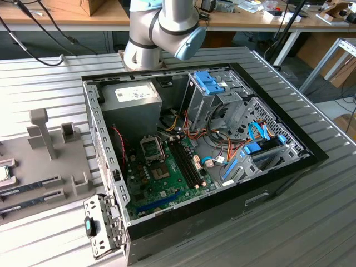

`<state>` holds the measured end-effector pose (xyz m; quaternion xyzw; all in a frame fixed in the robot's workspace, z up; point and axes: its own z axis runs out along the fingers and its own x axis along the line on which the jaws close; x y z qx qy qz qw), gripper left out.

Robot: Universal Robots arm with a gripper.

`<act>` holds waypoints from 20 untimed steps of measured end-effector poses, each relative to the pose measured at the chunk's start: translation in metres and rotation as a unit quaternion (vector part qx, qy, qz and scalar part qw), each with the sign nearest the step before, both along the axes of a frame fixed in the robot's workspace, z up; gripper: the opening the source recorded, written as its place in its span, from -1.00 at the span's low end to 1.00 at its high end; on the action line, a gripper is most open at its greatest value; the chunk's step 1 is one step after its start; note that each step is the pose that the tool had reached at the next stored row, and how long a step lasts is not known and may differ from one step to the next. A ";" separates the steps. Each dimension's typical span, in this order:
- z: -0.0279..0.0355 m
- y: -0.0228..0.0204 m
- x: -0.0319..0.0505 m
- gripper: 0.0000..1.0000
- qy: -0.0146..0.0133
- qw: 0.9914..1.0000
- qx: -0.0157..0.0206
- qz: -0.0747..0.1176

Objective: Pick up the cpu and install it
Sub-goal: 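Reach for the cpu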

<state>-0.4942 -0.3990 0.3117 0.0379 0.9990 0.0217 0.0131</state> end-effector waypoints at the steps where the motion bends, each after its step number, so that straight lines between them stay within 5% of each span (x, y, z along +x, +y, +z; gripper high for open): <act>1: -0.0005 0.0000 0.0000 -0.79 0.000 1.000 0.000 0.000; 20: -0.0126 0.0000 0.0000 -0.79 0.000 1.000 0.000 0.000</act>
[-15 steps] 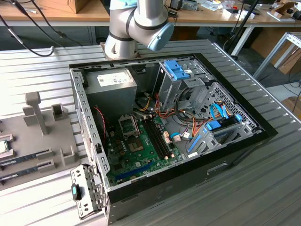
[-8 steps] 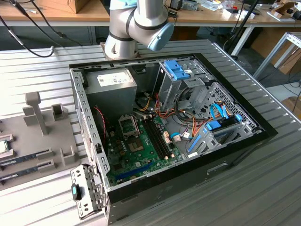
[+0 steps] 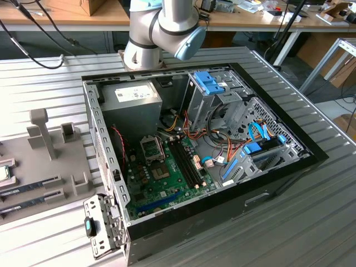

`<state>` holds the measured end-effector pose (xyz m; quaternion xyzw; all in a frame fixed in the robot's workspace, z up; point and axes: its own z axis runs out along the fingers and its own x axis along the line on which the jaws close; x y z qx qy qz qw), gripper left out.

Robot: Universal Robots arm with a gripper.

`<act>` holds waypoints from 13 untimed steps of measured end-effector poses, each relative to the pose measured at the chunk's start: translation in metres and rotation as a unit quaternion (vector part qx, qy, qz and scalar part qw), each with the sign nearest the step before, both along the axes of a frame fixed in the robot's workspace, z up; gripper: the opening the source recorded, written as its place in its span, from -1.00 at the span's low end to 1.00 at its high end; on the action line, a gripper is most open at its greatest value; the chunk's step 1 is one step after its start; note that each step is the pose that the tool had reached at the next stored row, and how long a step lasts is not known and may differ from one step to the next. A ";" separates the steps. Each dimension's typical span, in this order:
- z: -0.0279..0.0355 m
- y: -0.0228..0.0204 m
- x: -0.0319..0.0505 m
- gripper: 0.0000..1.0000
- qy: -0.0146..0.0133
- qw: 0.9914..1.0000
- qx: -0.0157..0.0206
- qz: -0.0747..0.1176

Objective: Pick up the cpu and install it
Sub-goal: 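Reach for the cpu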

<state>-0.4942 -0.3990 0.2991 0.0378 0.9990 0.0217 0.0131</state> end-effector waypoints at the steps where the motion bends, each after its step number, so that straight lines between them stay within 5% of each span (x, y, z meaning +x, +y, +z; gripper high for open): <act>1: -0.0008 0.0000 0.0000 -0.79 0.000 1.000 0.000 0.000; 13: -0.0108 0.0007 0.0092 -0.79 0.000 1.000 0.000 0.000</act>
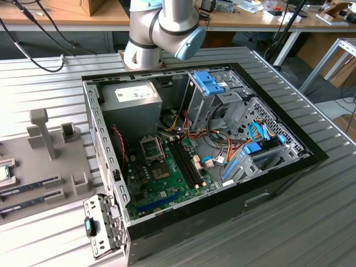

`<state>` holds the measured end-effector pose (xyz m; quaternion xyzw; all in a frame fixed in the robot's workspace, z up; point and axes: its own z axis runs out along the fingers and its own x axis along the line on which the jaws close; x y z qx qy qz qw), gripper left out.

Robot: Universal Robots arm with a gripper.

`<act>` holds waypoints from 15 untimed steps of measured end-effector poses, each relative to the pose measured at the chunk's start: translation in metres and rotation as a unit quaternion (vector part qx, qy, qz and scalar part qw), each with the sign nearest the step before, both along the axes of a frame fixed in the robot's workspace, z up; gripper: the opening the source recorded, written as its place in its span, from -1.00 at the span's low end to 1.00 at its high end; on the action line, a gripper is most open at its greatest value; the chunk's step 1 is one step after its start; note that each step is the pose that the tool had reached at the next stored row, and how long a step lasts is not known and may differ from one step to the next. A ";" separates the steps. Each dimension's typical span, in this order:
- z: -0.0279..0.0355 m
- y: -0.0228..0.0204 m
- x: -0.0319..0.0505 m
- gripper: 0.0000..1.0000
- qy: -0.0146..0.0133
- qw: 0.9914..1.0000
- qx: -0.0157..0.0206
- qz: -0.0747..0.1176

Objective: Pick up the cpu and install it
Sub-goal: 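Reach for the cpu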

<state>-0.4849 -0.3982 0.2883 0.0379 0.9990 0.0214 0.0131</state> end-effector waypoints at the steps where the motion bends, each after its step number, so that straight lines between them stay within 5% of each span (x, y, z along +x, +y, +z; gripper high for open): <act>1: -0.0004 0.0000 0.0022 -0.79 0.000 1.000 0.000 0.000; 15: -0.0055 0.0000 0.0230 -0.79 0.000 1.000 0.000 0.000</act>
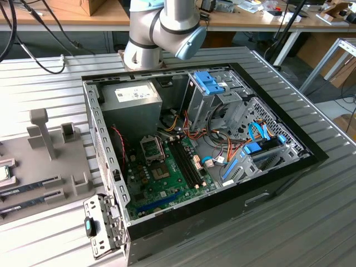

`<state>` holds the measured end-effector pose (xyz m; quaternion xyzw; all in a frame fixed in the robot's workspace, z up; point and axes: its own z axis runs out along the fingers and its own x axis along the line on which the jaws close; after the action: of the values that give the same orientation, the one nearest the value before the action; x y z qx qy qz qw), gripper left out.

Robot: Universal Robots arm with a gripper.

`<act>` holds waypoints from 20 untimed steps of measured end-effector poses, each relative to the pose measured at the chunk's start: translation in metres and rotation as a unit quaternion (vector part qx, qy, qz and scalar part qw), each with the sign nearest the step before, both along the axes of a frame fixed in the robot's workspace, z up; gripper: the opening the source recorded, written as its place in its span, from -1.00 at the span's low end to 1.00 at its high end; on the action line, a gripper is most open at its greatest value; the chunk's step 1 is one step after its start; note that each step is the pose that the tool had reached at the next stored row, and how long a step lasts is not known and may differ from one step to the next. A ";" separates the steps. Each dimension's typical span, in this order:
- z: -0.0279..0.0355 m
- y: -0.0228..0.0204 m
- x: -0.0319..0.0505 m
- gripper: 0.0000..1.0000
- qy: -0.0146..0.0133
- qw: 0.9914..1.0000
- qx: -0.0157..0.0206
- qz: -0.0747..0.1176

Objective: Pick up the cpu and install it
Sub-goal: 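Reach for the cpu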

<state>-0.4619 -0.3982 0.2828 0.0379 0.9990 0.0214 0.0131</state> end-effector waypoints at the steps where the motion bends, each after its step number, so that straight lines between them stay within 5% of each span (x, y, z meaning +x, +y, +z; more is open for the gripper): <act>1: -0.0005 0.0000 0.0017 -0.79 0.000 1.000 0.000 0.000; 20: -0.0089 0.0000 0.0145 -0.79 0.000 1.000 0.000 0.000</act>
<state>-0.4474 -0.3982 0.2739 0.0379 0.9990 0.0214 0.0131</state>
